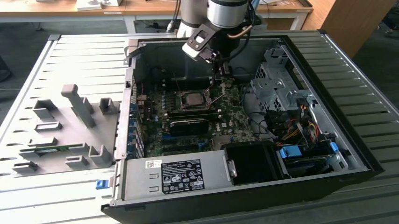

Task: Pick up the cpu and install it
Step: 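Close the cpu cover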

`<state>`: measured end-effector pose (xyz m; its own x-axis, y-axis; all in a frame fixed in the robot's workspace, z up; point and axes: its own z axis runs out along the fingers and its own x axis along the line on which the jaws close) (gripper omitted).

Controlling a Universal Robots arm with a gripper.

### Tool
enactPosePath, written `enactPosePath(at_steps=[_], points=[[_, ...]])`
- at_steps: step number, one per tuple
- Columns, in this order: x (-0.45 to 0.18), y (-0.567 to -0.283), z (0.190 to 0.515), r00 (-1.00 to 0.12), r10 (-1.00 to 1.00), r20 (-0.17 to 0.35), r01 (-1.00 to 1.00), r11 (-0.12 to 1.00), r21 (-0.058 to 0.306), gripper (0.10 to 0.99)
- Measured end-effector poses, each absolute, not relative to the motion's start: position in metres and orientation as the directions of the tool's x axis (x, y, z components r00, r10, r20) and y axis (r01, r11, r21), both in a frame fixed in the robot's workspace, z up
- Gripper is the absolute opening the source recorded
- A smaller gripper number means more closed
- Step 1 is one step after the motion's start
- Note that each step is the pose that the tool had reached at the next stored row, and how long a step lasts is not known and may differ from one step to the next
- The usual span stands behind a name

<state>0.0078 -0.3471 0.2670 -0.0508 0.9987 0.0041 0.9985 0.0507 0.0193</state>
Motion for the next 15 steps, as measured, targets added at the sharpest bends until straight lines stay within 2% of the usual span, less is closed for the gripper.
enactPosePath(at_steps=[15], points=[[0.029,-0.344,0.259,-0.049,0.999,0.0,0.999,0.049,0.019,0.106]])
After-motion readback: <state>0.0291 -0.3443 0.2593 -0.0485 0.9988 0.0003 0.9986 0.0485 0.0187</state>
